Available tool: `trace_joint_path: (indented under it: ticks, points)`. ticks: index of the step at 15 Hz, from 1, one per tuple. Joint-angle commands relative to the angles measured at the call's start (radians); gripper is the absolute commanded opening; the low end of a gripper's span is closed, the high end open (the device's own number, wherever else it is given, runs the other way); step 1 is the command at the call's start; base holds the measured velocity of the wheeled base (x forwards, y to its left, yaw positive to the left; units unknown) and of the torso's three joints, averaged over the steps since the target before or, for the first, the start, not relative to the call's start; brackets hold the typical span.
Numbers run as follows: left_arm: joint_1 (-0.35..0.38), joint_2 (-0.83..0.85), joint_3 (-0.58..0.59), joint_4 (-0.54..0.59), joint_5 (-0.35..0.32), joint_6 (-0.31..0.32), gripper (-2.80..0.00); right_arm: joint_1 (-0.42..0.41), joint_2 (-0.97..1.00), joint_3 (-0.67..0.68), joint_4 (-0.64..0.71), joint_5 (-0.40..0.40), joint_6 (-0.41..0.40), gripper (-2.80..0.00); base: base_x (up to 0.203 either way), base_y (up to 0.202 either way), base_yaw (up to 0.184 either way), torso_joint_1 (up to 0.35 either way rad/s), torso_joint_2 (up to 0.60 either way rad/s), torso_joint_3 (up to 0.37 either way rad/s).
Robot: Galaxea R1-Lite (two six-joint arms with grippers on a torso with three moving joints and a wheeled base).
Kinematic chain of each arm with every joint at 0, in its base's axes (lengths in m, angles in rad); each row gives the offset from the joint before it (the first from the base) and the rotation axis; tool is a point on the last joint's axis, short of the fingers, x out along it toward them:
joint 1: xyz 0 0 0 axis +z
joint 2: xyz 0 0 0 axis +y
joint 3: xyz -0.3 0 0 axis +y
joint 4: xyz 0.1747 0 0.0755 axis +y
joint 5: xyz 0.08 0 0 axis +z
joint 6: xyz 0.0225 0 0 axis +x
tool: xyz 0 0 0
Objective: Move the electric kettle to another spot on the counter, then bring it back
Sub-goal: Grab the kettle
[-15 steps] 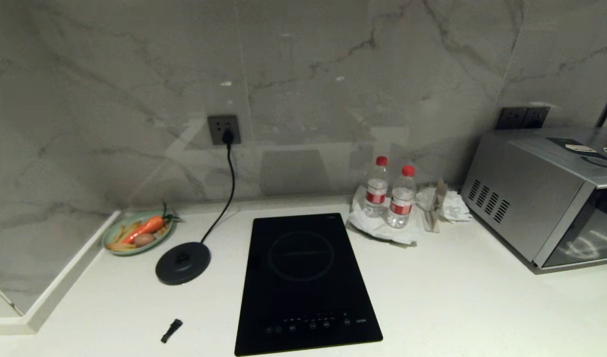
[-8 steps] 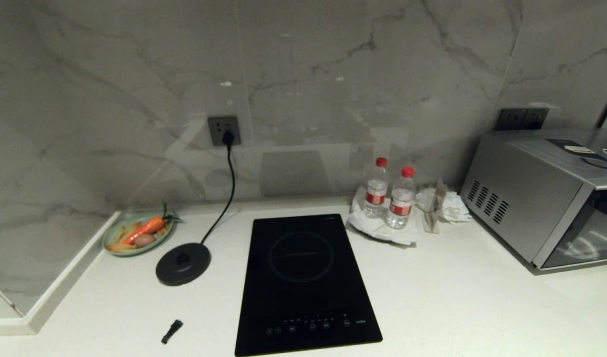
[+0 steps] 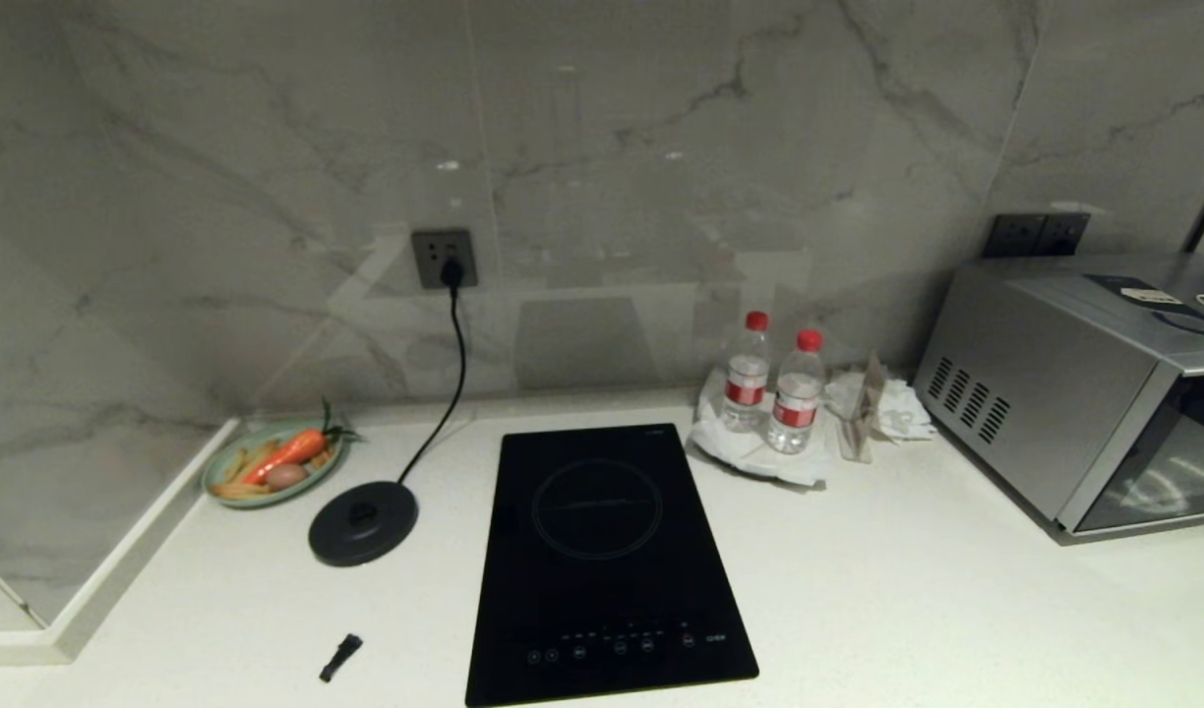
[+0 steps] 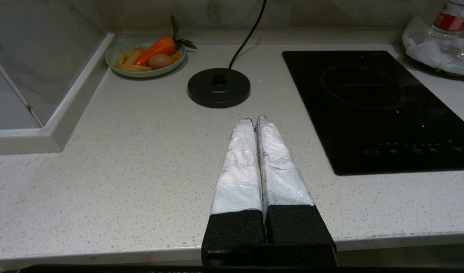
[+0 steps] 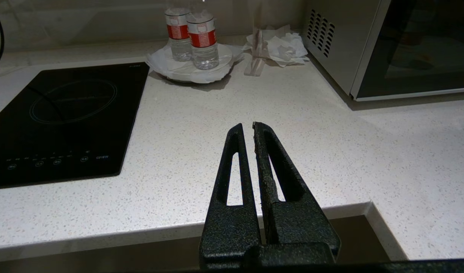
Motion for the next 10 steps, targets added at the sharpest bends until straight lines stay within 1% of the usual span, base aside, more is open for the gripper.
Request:
trace_joint_path:
  ticks: [1,6,8,10]
  points:
    - [0.000,0.000,0.000,0.000,0.000,-0.001,-2.80,0.000,0.000,0.000,0.000,0.000,-0.001,-2.80,0.000,0.000,0.000,0.000,0.00,0.000]
    - [0.000,0.000,0.000,0.001,0.000,-0.001,-2.80,0.000,0.000,0.000,0.000,0.000,-0.001,-2.80,0.000,0.000,0.000,0.000,0.00,0.000]
    - [0.000,0.000,0.000,0.000,0.000,-0.001,-2.80,0.000,0.000,0.000,0.000,0.000,-0.001,-2.80,-0.005,0.000,0.088,0.006,0.01,0.005]
    - [0.000,0.000,0.000,0.000,0.000,-0.001,-2.80,0.000,0.000,0.000,0.000,0.000,-0.001,-2.80,-0.004,-0.007,0.170,0.000,0.00,0.001]
